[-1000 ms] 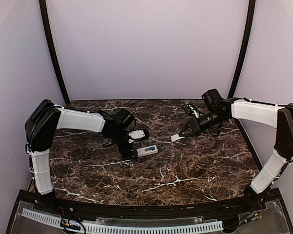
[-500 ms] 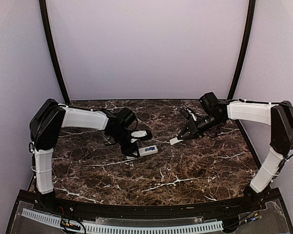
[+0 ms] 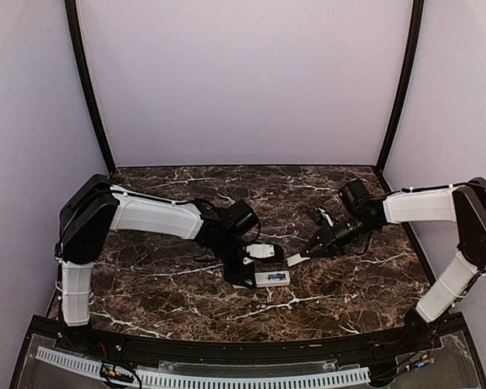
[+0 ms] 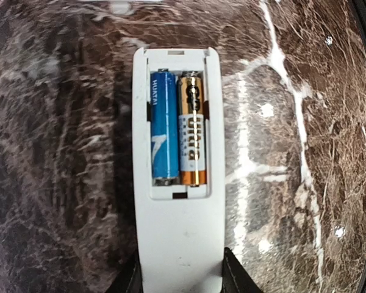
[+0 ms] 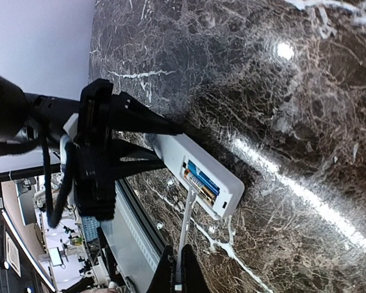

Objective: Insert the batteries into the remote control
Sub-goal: Move the remote control without the battery cover to the center of the board, then press the battery cover on the remote control.

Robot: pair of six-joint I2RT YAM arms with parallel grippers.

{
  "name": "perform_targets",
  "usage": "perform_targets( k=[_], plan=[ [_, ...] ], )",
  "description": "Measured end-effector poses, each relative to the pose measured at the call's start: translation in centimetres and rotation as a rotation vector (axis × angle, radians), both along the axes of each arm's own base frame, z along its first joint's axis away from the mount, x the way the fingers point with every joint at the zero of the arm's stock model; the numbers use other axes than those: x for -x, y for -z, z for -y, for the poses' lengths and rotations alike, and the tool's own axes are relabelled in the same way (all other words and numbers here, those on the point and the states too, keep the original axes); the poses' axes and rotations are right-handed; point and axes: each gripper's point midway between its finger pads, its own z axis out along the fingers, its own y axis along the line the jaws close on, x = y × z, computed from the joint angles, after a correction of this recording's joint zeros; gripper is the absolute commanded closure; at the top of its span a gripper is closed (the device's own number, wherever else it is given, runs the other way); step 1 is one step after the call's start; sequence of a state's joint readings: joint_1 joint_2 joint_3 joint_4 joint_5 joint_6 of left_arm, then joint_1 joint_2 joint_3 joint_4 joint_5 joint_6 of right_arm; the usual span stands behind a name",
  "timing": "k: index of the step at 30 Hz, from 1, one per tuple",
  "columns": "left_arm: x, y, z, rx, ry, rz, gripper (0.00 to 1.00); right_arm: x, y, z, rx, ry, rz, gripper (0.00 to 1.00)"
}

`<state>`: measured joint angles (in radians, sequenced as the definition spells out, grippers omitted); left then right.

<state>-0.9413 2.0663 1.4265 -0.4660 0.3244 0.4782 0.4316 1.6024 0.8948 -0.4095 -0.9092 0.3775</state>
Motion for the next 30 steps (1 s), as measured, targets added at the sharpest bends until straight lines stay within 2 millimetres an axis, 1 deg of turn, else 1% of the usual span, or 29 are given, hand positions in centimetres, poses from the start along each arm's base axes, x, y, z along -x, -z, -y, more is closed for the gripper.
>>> perform_targets(
  k=[1, 2, 3, 5, 7, 11, 15, 17, 20, 23, 30],
  plan=[
    [0.8, 0.0, 0.5, 0.009, 0.024, -0.009, 0.66, 0.4, 0.2, 0.1, -0.003, 0.005, -0.012, 1.00],
    [1.2, 0.2, 0.9, 0.008, 0.037, -0.012, 0.61, 0.7, 0.4, 0.3, -0.003, 0.011, -0.025, 1.00],
    [1.6, 0.1, 1.2, 0.012, 0.050, -0.011, 0.51, 0.9, 0.6, 0.3, -0.003, 0.015, -0.031, 1.00],
    [2.4, 0.2, 1.7, 0.023, 0.073, -0.024, 0.40, 1.3, 0.8, 0.5, -0.006, 0.026, -0.044, 1.00],
    [2.6, 0.1, 1.8, 0.027, 0.089, -0.023, 0.36, 1.4, 1.0, 0.5, -0.014, 0.037, -0.056, 1.00],
    [2.6, 0.0, 1.9, 0.027, 0.094, -0.022, 0.34, 1.5, 1.1, 0.0, -0.036, 0.051, -0.066, 1.00],
    [2.7, -0.1, 1.6, 0.025, 0.087, -0.022, 0.33, 2.1, 0.7, -1.2, -0.054, 0.030, -0.069, 1.00],
    [3.0, -0.3, 1.0, 0.027, 0.079, -0.021, 0.33, 2.5, 0.8, -1.7, -0.063, 0.023, -0.074, 1.00],
    [3.4, -1.1, 0.0, 0.039, 0.072, -0.005, 0.33, 3.3, 1.4, -1.9, -0.061, 0.025, -0.105, 1.00],
    [3.5, -1.6, -0.4, 0.055, 0.069, 0.019, 0.35, 3.8, 1.9, -2.0, -0.059, 0.032, -0.131, 1.00],
    [3.4, -0.4, -0.8, 0.051, 0.062, 0.033, 0.36, 3.8, 2.1, -2.3, -0.061, 0.037, -0.139, 1.00]
  ],
)
